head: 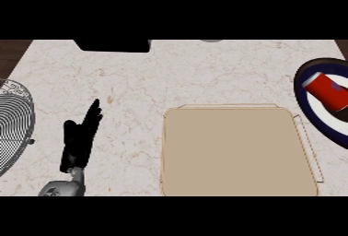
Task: Pick the can from the tray and place it in the plate
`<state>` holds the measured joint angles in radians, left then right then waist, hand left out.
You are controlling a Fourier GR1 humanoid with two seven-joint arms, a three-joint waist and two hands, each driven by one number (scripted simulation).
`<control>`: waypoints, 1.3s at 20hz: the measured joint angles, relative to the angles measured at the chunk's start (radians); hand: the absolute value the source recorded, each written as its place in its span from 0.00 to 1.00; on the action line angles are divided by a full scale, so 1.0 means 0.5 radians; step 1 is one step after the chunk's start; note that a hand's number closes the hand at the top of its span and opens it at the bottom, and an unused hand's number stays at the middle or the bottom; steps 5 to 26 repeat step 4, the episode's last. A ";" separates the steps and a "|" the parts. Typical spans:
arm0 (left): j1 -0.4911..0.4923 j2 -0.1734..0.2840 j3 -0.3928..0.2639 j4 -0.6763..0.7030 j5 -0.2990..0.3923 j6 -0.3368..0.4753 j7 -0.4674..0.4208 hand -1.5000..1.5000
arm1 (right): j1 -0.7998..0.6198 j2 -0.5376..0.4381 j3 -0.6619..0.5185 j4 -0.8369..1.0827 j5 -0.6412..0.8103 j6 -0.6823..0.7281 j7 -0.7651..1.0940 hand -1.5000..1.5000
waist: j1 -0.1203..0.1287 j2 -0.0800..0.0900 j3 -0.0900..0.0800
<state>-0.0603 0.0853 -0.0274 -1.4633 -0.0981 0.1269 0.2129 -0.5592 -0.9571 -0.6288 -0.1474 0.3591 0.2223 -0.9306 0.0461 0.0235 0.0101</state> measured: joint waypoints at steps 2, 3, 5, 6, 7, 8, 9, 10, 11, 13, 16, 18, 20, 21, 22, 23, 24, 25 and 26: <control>-0.008 -0.003 -0.001 -0.006 0.003 -0.002 0.012 0.50 | 0.010 0.006 -0.004 0.000 -0.002 -0.023 -0.002 0.00 | 0.006 0.001 0.001; -0.001 -0.003 -0.005 -0.015 0.000 -0.001 0.016 0.50 | 0.018 0.005 -0.010 0.001 -0.006 -0.026 -0.004 0.00 | 0.009 0.002 0.002; -0.010 -0.001 -0.006 -0.024 0.001 -0.004 0.027 0.50 | 0.020 -0.001 -0.012 0.000 -0.006 -0.032 -0.003 0.00 | 0.011 0.002 0.003; -0.010 -0.001 -0.006 -0.024 0.001 -0.004 0.027 0.50 | 0.020 -0.001 -0.012 0.000 -0.006 -0.032 -0.003 0.00 | 0.011 0.002 0.003; -0.010 -0.001 -0.006 -0.024 0.001 -0.004 0.027 0.50 | 0.020 -0.001 -0.012 0.000 -0.006 -0.032 -0.003 0.00 | 0.011 0.002 0.003; -0.010 -0.001 -0.006 -0.024 0.001 -0.004 0.027 0.50 | 0.020 -0.001 -0.012 0.000 -0.006 -0.032 -0.003 0.00 | 0.011 0.002 0.003; -0.010 -0.001 -0.006 -0.024 0.001 -0.004 0.027 0.50 | 0.020 -0.001 -0.012 0.000 -0.006 -0.032 -0.003 0.00 | 0.011 0.002 0.003; -0.010 -0.001 -0.006 -0.024 0.001 -0.004 0.027 0.50 | 0.020 -0.001 -0.012 0.000 -0.006 -0.032 -0.003 0.00 | 0.011 0.002 0.003; -0.010 -0.001 -0.006 -0.024 0.001 -0.004 0.027 0.50 | 0.020 -0.001 -0.012 0.000 -0.006 -0.032 -0.003 0.00 | 0.011 0.002 0.003; -0.010 -0.001 -0.006 -0.024 0.001 -0.004 0.027 0.50 | 0.020 -0.001 -0.012 0.000 -0.006 -0.032 -0.003 0.00 | 0.011 0.002 0.003; -0.010 -0.001 -0.006 -0.024 0.001 -0.004 0.027 0.50 | 0.020 -0.001 -0.012 0.000 -0.006 -0.032 -0.003 0.00 | 0.011 0.002 0.003; -0.010 -0.001 -0.006 -0.024 0.001 -0.004 0.027 0.50 | 0.020 -0.001 -0.012 0.000 -0.006 -0.032 -0.003 0.00 | 0.011 0.002 0.003; -0.010 -0.001 -0.006 -0.024 0.001 -0.004 0.027 0.50 | 0.020 -0.001 -0.012 0.000 -0.006 -0.032 -0.003 0.00 | 0.011 0.002 0.003; -0.010 -0.001 -0.006 -0.024 0.001 -0.004 0.027 0.50 | 0.020 -0.001 -0.012 0.000 -0.006 -0.032 -0.003 0.00 | 0.011 0.002 0.003; -0.010 -0.001 -0.006 -0.024 0.001 -0.004 0.027 0.50 | 0.020 -0.001 -0.012 0.000 -0.006 -0.032 -0.003 0.00 | 0.011 0.002 0.003; -0.010 -0.001 -0.006 -0.024 0.001 -0.004 0.027 0.50 | 0.020 -0.001 -0.012 0.000 -0.006 -0.032 -0.003 0.00 | 0.011 0.002 0.003; -0.010 -0.001 -0.006 -0.024 0.001 -0.004 0.027 0.50 | 0.020 -0.001 -0.012 0.000 -0.006 -0.032 -0.003 0.00 | 0.011 0.002 0.003; -0.010 -0.001 -0.006 -0.024 0.001 -0.004 0.027 0.50 | 0.020 -0.001 -0.012 0.000 -0.006 -0.032 -0.003 0.00 | 0.011 0.002 0.003; -0.010 -0.001 -0.006 -0.024 0.001 -0.004 0.027 0.50 | 0.020 -0.001 -0.012 0.000 -0.006 -0.032 -0.003 0.00 | 0.011 0.002 0.003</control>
